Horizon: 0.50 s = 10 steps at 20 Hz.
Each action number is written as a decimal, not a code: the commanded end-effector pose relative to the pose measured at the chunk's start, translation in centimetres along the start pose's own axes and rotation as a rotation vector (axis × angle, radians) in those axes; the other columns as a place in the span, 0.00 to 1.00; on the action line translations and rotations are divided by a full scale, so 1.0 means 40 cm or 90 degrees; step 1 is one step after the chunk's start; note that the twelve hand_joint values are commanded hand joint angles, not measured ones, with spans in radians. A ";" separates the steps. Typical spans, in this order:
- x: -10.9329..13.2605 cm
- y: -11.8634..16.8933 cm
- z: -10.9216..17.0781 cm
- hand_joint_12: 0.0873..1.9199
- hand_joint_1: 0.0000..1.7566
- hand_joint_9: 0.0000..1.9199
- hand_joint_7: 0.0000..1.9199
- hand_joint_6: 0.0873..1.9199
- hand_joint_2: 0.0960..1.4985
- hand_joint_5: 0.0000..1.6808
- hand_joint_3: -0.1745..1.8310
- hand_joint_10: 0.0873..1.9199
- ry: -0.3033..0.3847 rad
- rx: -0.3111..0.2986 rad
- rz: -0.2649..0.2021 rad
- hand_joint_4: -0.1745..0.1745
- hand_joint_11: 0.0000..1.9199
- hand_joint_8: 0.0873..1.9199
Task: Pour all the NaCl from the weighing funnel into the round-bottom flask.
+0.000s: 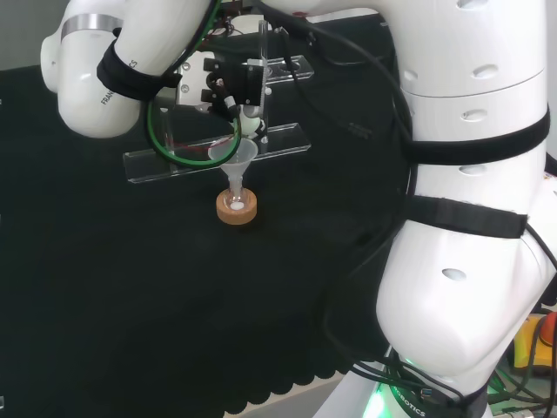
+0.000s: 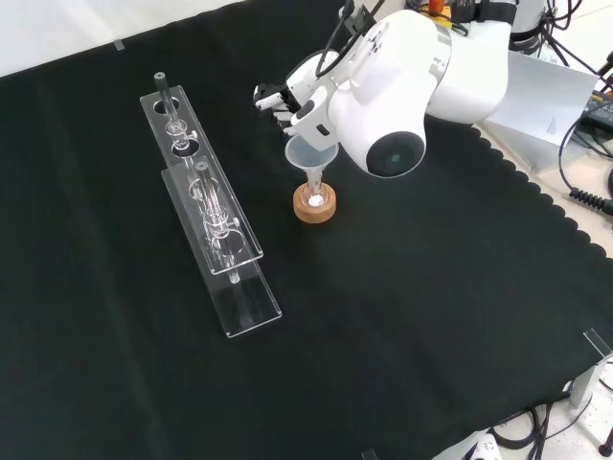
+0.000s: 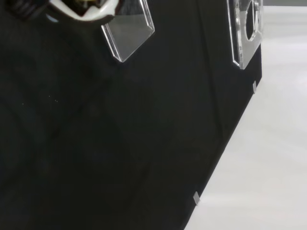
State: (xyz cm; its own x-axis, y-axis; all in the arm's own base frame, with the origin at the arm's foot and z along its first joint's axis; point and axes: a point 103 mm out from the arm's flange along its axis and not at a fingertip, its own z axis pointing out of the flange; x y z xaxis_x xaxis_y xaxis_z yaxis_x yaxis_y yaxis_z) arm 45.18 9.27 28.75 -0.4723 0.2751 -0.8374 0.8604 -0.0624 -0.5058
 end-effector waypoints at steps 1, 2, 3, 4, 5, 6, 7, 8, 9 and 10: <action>-0.002 -0.002 -0.006 0.60 0.61 0.54 0.47 0.53 0.44 0.64 0.45 0.23 -0.015 0.000 0.004 1.00 0.32 0.37; -0.003 -0.002 -0.007 0.60 0.61 0.54 0.47 0.53 0.44 0.64 0.45 0.23 -0.016 0.001 0.005 1.00 0.32 0.37; -0.002 -0.002 -0.008 0.60 0.61 0.54 0.47 0.53 0.44 0.64 0.45 0.23 -0.019 0.000 0.005 1.00 0.32 0.37; -0.002 -0.001 -0.008 0.60 0.61 0.54 0.47 0.53 0.44 0.64 0.45 0.23 -0.022 0.000 0.006 1.00 0.32 0.37; -0.001 -0.001 -0.008 0.60 0.61 0.54 0.47 0.53 0.44 0.64 0.45 0.23 -0.022 0.000 0.006 1.00 0.32 0.37; -0.001 -0.001 -0.008 0.60 0.61 0.54 0.47 0.53 0.44 0.64 0.45 0.23 -0.024 0.001 0.008 1.00 0.32 0.37; -0.001 -0.001 -0.009 0.60 0.61 0.54 0.47 0.53 0.44 0.64 0.45 0.23 -0.024 0.001 0.008 1.00 0.32 0.37; -0.002 -0.001 -0.009 0.60 0.61 0.54 0.47 0.53 0.44 0.64 0.45 0.23 -0.025 0.001 0.009 1.00 0.32 0.37; -0.004 -0.001 -0.008 0.60 0.61 0.54 0.47 0.53 0.44 0.64 0.45 0.23 -0.023 0.001 0.009 1.00 0.32 0.37; -0.005 -0.001 -0.007 0.60 0.61 0.54 0.47 0.53 0.44 0.64 0.45 0.23 -0.023 0.002 0.010 1.00 0.32 0.37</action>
State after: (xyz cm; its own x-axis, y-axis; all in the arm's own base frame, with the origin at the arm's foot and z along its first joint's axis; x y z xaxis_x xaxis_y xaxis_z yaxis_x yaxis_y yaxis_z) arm 45.26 9.60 28.89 -0.4687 0.2381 -0.8506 0.8659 -0.0668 -0.4958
